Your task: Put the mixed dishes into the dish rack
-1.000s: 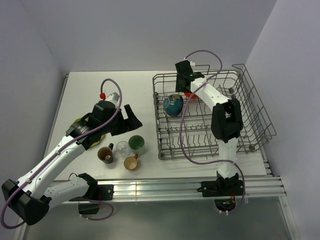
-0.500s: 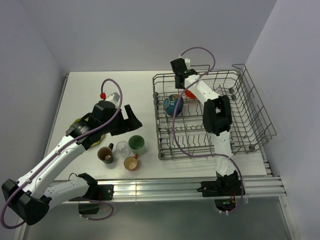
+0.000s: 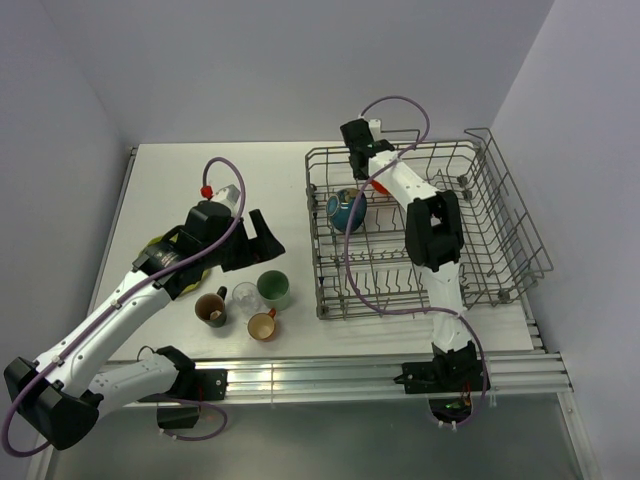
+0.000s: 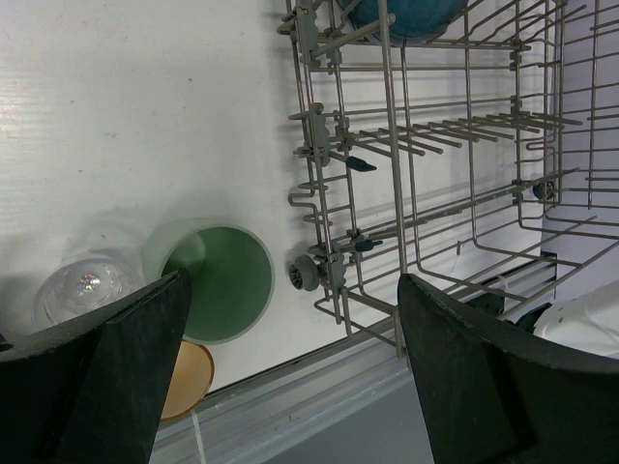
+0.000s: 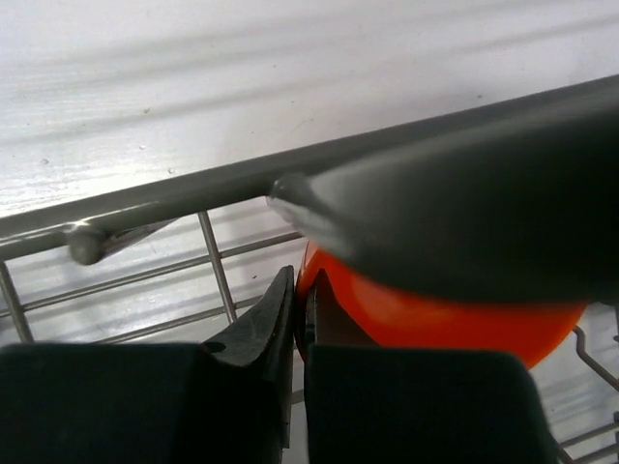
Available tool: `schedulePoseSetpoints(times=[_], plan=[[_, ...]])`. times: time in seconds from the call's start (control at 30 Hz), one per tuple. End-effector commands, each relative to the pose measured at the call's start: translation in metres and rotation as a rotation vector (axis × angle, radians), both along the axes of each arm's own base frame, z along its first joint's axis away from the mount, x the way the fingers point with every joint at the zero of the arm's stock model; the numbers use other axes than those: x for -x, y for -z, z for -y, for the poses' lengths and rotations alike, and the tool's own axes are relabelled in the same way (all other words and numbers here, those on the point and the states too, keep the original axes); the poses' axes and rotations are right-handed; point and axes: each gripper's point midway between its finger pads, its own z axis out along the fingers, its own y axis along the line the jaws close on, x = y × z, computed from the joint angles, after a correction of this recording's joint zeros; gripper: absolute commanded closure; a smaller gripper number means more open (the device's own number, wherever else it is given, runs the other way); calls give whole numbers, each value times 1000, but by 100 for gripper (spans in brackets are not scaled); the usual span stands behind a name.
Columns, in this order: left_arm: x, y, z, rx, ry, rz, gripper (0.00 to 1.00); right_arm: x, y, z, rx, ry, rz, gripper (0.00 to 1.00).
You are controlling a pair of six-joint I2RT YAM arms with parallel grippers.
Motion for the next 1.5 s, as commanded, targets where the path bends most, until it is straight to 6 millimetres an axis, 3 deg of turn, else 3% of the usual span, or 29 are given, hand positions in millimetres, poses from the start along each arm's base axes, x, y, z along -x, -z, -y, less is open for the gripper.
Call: schedulePoseSetpoints(times=[0.0, 0.1, 0.13, 0.2, 0.23, 0.3, 0.4, 0.47, 0.5, 0.53, 0.6, 0.63, 0.67, 0.83, 0.9, 0.93, 1.1, 1.13, 1.3, 1.47], plan=[[-1, -4, 4, 15, 21, 26, 6, -5, -16, 4, 18, 22, 68, 100], [0, -4, 3, 15, 18, 23, 6, 4, -28, 2, -14, 18, 95, 100], [0, -5, 2, 15, 17, 25, 6, 8, -47, 2, -33, 15, 129, 100], [1, -8, 2, 21, 16, 28, 6, 17, -50, -1, -67, -2, 146, 100], [1, -9, 2, 23, 12, 30, 6, 22, -72, -1, -96, -11, 185, 100], [2, -9, 1, 23, 11, 28, 6, 32, -81, -8, -146, -54, 197, 100], [3, -9, 0, 24, 7, 27, 7, 46, -116, -15, -253, -125, 255, 100], [4, -9, -1, 27, 3, 27, 7, 54, -140, -8, -327, -138, 289, 100], [4, -11, -2, 31, 3, 33, 7, 58, -146, -19, -409, -195, 285, 100], [4, -11, -2, 33, 0, 33, 7, 63, -162, -17, -452, -212, 314, 100], [4, -10, -2, 33, -3, 31, 7, 66, -165, -9, -535, -214, 312, 100], [4, -10, -2, 35, -5, 30, 7, 78, -166, -21, -630, -291, 279, 100], [3, -11, -1, 39, -3, 32, 7, 76, -171, -14, -685, -302, 296, 100], [1, -9, 4, 47, 5, 21, 7, 107, -167, -27, -1005, -437, 176, 100], [2, -10, 5, 54, 7, 23, 7, 111, -168, -19, -1084, -448, 161, 100], [1, -11, 5, 53, 7, 26, 7, 117, -160, -20, -1129, -460, 126, 100], [-1, -10, 7, 55, 10, 25, 7, 140, -156, -35, -1258, -587, 40, 100], [-1, -9, 7, 55, 10, 22, 7, 138, -152, -23, -1275, -556, 47, 100], [1, -11, 7, 60, 13, 26, 7, 137, -161, -14, -1352, -558, 104, 100], [2, -11, 3, 51, 6, 28, 7, 137, -155, -1, -1466, -520, 80, 100]])
